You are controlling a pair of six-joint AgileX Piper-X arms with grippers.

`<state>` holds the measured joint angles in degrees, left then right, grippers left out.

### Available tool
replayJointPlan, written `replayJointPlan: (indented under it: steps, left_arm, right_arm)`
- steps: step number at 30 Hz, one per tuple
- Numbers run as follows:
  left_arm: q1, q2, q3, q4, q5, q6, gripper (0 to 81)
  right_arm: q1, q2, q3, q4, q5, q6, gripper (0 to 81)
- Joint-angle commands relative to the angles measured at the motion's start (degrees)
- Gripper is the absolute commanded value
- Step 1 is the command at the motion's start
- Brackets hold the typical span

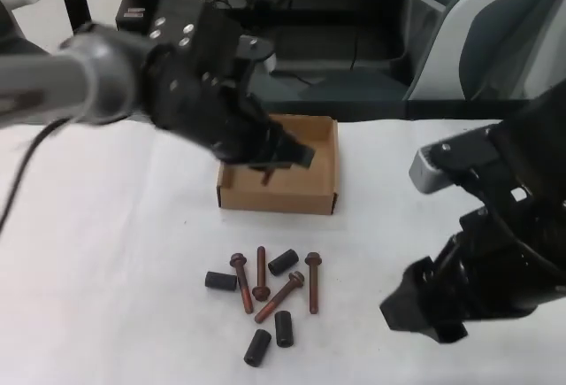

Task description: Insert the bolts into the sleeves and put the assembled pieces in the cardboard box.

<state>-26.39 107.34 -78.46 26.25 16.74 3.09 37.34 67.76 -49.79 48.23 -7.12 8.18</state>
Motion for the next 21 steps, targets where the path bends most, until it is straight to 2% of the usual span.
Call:
replayJointPlan:
  steps: [1, 12, 21]
  left_arm:
    - [0.5, 5.5, -8.4, 4.7, -0.3, 1.8, 1.7]
    - [3.7, 20.3, -24.3, 7.6, -2.6, 2.5, 1.7]
    - [4.7, 23.4, -26.5, 8.7, -2.2, 2.5, 1.7]
  right_arm:
    - [-0.3, -0.7, 0.4, 0.9, 0.6, -2.1, 65.9]
    - [-0.3, -0.7, 1.0, 0.9, -2.3, -3.4, 65.9]
    - [-0.3, -0.7, 1.0, -0.1, -2.7, -3.4, 65.9]
